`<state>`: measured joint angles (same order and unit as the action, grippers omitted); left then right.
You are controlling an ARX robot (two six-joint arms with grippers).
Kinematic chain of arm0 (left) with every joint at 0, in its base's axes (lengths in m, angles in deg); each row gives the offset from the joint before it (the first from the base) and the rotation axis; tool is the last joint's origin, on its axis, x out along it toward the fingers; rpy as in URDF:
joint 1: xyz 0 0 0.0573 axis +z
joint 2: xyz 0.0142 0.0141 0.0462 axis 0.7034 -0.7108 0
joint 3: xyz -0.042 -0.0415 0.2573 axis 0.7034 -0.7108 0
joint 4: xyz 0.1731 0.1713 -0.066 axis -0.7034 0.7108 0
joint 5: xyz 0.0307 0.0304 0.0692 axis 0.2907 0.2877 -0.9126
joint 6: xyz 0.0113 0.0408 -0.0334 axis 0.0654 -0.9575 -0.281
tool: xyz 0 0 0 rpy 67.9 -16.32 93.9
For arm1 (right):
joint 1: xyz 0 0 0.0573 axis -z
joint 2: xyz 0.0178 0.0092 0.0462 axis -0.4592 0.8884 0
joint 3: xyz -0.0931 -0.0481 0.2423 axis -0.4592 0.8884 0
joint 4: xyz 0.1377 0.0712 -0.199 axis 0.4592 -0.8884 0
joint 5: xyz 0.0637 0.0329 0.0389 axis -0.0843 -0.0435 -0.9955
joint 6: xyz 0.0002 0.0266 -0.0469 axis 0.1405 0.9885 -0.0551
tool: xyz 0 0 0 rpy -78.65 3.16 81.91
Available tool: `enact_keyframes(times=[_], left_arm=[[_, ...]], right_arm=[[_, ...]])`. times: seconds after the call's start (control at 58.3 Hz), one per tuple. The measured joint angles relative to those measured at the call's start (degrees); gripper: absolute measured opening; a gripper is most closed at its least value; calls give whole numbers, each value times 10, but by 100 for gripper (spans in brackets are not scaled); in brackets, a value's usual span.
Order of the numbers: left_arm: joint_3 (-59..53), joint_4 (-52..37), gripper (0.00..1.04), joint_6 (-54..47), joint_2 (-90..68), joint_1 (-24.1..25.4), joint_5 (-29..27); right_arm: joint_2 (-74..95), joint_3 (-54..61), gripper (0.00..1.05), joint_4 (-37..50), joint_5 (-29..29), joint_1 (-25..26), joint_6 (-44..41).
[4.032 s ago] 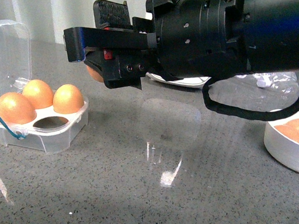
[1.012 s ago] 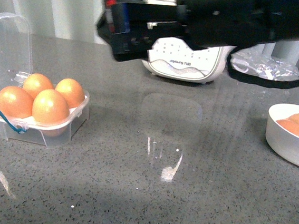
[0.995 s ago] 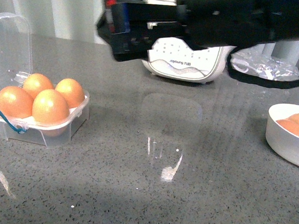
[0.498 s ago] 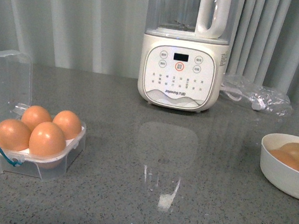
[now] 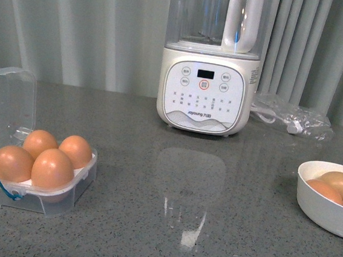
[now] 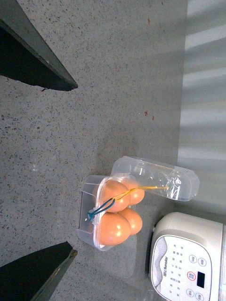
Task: Put egg into box
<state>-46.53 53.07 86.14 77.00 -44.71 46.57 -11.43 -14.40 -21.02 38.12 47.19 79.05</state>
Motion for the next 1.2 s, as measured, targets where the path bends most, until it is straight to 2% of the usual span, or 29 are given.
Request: enact_keyframes(times=[0.069, 0.446, 0.704, 0.772, 0.875, 0.944, 1.201], left_arm=[[0, 0, 98, 0, 0, 0, 0], [0, 0, 98, 0, 0, 0, 0], [0, 0, 98, 0, 0, 0, 0], [0, 0, 98, 0, 0, 0, 0], [0, 0, 98, 0, 0, 0, 0], [0, 0, 98, 0, 0, 0, 0], [0, 0, 98, 0, 0, 0, 0]], right_arm=[[-30, 23, 65, -7, -8, -20, 17], [-155, 96, 3, -61, 70, -101, 34], [-229, 120, 3, -109, 103, -135, 34], [-252, 125, 3, -127, 151, -168, 34], [-275, 137, 3, -134, 158, -195, 34], [-285, 149, 3, -129, 160, -196, 34], [-358, 149, 3, -198, 163, -196, 34]])
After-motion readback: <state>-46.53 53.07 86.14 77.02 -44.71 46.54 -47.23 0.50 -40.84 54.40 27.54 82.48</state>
